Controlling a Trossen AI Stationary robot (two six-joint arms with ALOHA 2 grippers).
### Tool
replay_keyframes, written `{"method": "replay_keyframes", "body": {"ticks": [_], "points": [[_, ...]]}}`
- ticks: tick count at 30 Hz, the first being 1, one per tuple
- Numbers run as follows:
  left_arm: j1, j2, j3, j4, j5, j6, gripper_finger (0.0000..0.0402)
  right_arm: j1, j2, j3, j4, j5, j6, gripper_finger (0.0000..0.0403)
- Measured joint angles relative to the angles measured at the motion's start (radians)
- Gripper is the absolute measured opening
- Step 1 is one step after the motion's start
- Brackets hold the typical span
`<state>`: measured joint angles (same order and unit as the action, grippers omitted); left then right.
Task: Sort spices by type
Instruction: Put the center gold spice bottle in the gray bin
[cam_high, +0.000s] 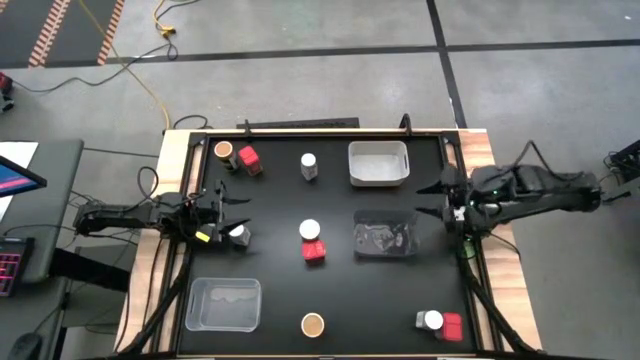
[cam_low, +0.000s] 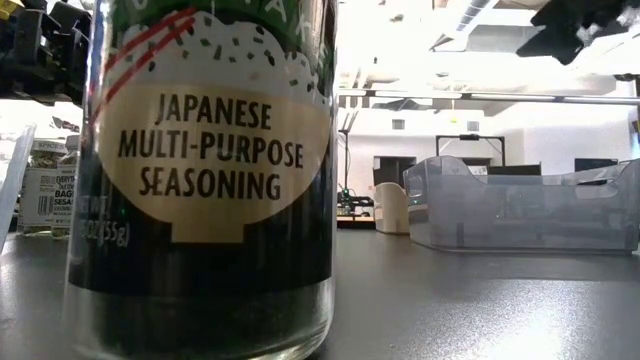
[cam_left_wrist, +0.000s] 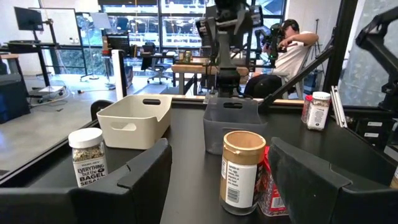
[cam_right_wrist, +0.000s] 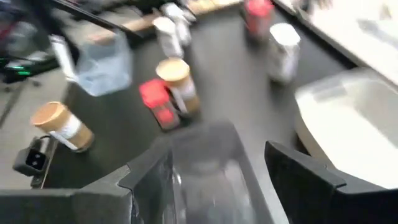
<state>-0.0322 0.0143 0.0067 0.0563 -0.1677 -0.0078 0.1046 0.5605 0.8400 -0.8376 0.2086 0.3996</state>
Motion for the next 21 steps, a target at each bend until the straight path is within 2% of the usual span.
{"method": "replay_keyframes", "body": {"ticks": [5,10,14,21], "points": [[0.0,0.0,0.0,0.0,0.0,0.0,0.0256,-0.001,0.208,0.218,-0.337,0.037,0.319,0.0283],[0.0,0.0,0.0,0.0,0.0,0.0,0.0256,0.007,0.367,0.314,-0.567,0.036,0.587,0.0283],[0.0,0.0,0.0,0.0,0.0,0.0,0.0256,0.029,0.426,0.317,-0.599,0.031,0.731,0.0283],[0.0,0.0,0.0,0.0,0.0,0.0,0.0256,0.046,0.489,0.318,-0.547,0.029,0.82,0.0283]]}}
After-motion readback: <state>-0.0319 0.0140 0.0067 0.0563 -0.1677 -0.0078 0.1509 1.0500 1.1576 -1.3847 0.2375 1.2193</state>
